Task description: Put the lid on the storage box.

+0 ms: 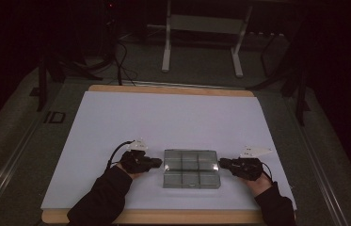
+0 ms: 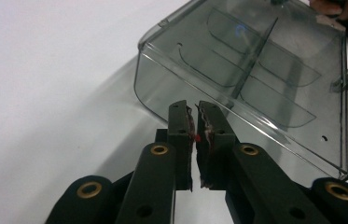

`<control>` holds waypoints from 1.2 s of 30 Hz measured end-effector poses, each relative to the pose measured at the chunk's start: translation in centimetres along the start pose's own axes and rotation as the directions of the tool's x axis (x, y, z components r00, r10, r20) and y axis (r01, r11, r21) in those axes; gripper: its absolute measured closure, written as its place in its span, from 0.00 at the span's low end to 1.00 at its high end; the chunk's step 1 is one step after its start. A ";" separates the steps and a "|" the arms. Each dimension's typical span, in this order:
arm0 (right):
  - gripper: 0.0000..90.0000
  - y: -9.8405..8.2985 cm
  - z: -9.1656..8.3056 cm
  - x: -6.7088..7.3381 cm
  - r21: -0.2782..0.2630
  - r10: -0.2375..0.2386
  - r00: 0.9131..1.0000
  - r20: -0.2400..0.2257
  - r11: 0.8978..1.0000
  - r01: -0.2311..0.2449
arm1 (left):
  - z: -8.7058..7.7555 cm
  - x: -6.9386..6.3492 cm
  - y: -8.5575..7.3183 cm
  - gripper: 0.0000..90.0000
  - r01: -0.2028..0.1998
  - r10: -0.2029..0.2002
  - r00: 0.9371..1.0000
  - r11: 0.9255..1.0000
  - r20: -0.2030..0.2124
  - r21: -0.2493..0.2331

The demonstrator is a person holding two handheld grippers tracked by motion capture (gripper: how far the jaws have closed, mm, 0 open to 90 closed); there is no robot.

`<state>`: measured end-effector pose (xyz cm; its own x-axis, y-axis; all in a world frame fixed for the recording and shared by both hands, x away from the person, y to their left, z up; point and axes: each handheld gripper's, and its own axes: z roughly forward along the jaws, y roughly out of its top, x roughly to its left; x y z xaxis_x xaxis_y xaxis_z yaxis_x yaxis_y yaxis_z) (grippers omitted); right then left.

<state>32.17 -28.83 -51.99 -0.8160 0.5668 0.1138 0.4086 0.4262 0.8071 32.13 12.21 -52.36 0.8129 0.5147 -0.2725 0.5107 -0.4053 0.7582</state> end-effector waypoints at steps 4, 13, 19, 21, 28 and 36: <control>0.79 0.1 -0.1 -0.2 -0.003 0.000 1.000 0.007 1.000 0.000 | -0.3 0.4 0.2 0.87 0.009 -0.010 1.000 1.000 -0.010 -0.020; 0.58 0.5 -0.4 -0.3 -0.009 -0.020 0.999 0.026 1.000 0.020 | -0.5 0.8 0.5 0.46 0.058 -0.058 0.998 0.998 -0.002 -0.032; 0.40 0.6 -0.3 -0.3 -0.015 -0.015 0.999 0.039 1.000 0.016 | -0.5 0.8 0.7 0.18 0.042 -0.043 0.999 0.999 -0.014 -0.016; 0.33 0.6 -0.3 -0.3 -0.014 -0.014 0.999 0.046 1.000 0.015 | -0.4 0.8 0.7 0.12 0.035 -0.035 0.999 0.999 -0.014 -0.009; 0.27 0.5 -0.4 -0.4 -0.011 -0.008 0.999 0.041 1.000 0.009 | -0.3 0.8 0.4 0.03 0.023 -0.022 0.999 1.000 -0.048 0.018; 0.23 0.0 -0.5 -0.7 -0.009 -0.009 0.997 0.077 1.000 0.009 | -0.4 0.5 -0.2 0.03 0.002 -0.001 0.999 1.000 -0.045 0.022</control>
<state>32.51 -29.54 -51.80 -0.7855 0.6157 0.0617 0.3971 0.4251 0.8134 32.30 12.89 -52.41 0.7992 0.5481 -0.2465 0.5184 -0.4211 0.7443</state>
